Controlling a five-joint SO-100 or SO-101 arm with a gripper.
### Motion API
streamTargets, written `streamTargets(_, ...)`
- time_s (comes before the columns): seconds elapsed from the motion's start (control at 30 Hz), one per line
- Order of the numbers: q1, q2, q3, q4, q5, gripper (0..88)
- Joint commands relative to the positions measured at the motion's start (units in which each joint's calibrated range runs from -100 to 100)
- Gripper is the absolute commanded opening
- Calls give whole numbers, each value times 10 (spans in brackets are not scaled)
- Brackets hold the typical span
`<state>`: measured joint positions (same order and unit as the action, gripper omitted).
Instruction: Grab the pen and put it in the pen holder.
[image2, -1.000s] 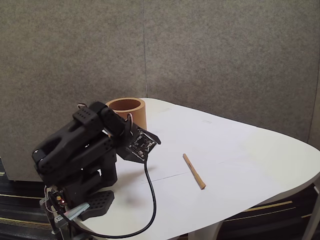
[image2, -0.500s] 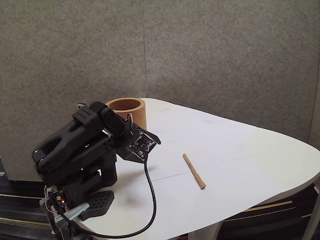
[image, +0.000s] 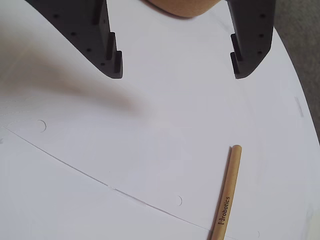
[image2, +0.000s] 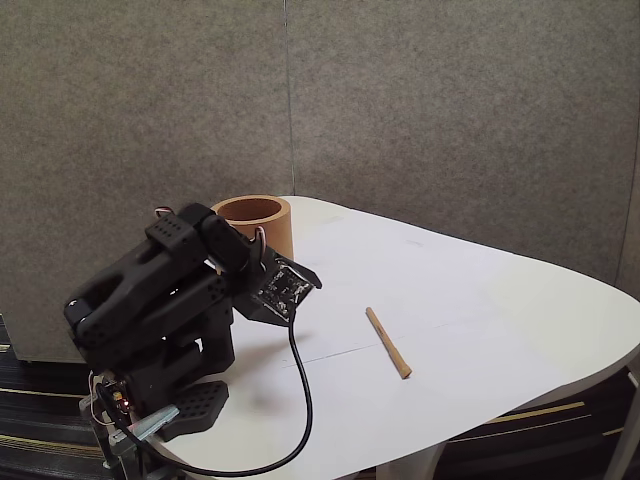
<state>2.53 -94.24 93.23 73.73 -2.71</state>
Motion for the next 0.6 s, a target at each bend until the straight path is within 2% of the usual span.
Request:
streamTargets(0.0, 1, 2, 1, 10, 1, 307)
streamTargets(0.57, -5, 2, 3, 8, -3, 307)
